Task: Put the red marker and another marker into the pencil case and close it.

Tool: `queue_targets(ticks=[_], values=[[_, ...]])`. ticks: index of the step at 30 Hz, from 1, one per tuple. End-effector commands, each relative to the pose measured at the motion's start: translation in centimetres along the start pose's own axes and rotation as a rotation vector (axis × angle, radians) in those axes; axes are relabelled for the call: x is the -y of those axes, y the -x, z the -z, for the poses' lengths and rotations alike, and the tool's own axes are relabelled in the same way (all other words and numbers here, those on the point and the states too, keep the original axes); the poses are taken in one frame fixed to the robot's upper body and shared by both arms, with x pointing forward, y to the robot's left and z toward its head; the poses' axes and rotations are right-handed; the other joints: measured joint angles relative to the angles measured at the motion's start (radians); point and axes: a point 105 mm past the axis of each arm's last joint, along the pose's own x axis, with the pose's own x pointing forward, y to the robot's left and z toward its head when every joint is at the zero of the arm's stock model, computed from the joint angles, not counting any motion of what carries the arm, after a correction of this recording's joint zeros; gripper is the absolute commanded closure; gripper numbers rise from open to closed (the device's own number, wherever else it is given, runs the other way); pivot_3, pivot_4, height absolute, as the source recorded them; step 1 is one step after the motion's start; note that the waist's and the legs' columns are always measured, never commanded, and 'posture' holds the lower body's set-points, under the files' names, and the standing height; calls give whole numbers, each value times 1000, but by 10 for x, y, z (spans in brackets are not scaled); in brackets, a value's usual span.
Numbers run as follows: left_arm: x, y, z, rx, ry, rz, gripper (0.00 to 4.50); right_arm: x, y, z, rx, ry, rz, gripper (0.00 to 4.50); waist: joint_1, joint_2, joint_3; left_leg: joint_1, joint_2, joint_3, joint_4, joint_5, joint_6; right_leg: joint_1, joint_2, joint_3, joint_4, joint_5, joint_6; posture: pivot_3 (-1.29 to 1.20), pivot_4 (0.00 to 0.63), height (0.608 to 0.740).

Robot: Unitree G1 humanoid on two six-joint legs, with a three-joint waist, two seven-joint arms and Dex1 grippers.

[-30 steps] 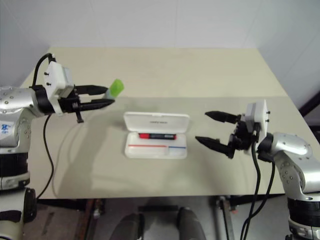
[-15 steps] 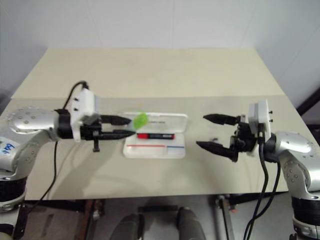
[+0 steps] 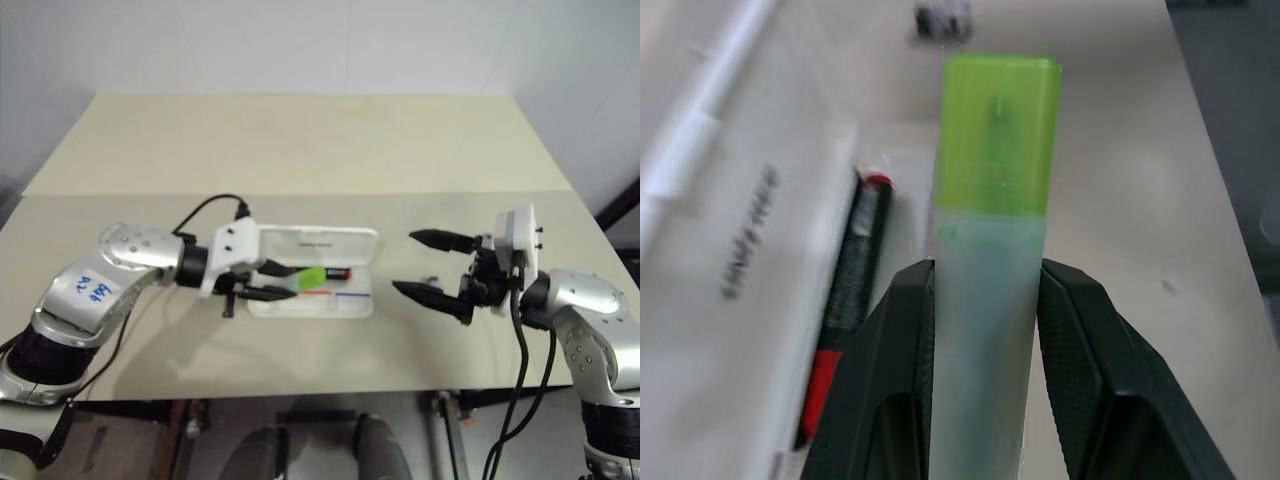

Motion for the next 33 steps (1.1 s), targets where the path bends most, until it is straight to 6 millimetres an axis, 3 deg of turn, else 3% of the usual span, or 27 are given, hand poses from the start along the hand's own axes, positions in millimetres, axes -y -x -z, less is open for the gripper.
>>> queue_targets(ticks=[1, 33], values=[[-6, -1, 1, -51, -48, -24, 3387, -4, 0, -10, 28, 52, 9, 0, -1, 0, 0, 0, 0, 0, 0, 0, 0, 0, 0, 0, 0, 0, 0, 0, 150, 740], [-19, -18, 6, -195, -174, 70, 3387, -8, -2, -5, 40, 36, 43, 0, 1, 0, 0, 0, 0, 0, 1, 0, 0, 0, 1, 0, 0, 0, 0, 0, 150, 740]])
